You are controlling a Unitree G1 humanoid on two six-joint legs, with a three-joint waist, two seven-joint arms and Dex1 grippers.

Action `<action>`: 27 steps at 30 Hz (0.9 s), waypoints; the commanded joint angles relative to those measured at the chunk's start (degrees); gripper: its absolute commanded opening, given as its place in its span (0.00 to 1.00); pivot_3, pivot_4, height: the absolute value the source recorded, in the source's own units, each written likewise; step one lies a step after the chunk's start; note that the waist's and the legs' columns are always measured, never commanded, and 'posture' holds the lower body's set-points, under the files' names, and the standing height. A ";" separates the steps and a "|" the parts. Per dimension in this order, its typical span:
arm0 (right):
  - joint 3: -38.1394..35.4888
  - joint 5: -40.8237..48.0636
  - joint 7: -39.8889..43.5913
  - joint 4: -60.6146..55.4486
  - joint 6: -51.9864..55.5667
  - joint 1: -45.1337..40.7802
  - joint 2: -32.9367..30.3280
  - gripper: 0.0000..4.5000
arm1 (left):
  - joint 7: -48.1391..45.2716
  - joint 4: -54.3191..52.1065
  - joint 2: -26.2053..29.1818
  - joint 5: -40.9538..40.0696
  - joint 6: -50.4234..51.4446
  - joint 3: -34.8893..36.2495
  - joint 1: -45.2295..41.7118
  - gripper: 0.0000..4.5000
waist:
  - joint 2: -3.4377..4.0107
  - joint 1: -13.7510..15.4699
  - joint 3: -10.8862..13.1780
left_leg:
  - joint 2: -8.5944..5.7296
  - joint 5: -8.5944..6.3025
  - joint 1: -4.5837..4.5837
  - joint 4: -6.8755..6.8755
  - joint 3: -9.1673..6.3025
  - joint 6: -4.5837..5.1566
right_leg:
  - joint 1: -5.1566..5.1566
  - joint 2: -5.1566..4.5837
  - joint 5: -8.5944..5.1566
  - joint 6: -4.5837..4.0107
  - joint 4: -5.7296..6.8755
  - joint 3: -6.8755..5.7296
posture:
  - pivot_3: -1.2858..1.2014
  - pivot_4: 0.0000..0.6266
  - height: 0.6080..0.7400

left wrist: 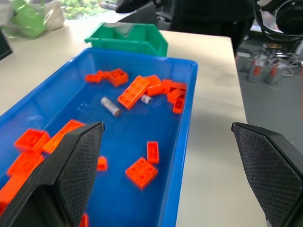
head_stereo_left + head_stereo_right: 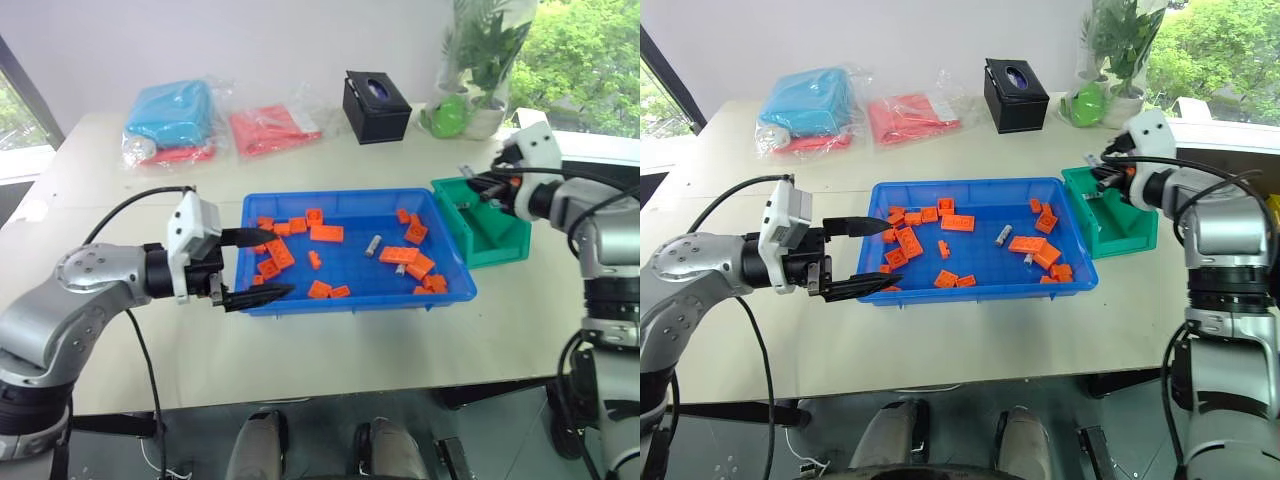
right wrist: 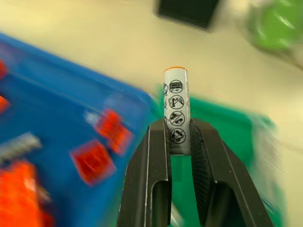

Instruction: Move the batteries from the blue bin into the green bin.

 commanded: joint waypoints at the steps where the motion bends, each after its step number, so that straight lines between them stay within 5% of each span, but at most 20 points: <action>1: 0.76 -1.53 -0.97 1.31 -3.07 1.69 -0.88 0.01 | -0.68 0.13 -0.70 0.70 -1.63 -0.49 -1.54 1.00 | 0.02 -0.03 0.01 | 0.00 0.00 0.00 0.01 0.00 0.01 | 0.00 0.00 0.00 0.00 0.01 0.00 | 0.52 0.24 0.32; 6: 2.44 -3.55 -3.42 5.02 -8.10 0.62 0.36 0.56 | -1.06 1.05 -1.65 1.47 -2.03 -1.78 -2.95 1.00 | 0.13 0.11 0.08 | 0.00 0.01 -0.02 0.06 0.00 0.01 | 0.00 -0.01 0.00 0.00 0.00 0.00 | 0.52 0.24 0.32; 14: 3.28 5.52 -2.92 -8.73 4.18 -3.31 10.11 0.56 | -0.44 0.21 -1.92 1.66 -1.79 -1.33 -2.30 1.00 | 0.15 -0.12 0.09 | 0.05 0.02 -0.01 0.02 -0.06 0.03 | -0.01 0.03 0.01 0.01 0.04 0.00 | 0.52 0.24 0.32; 27: -0.02 4.43 -26.03 -12.92 26.63 -2.92 30.79 0.56 | 3.14 -2.97 -1.84 0.95 -1.04 0.69 0.61 1.00 | 0.08 0.20 0.05 | -0.01 0.02 -0.19 0.09 -0.09 0.03 | -0.12 0.03 0.02 -0.03 0.09 0.00 | 0.52 0.24 0.32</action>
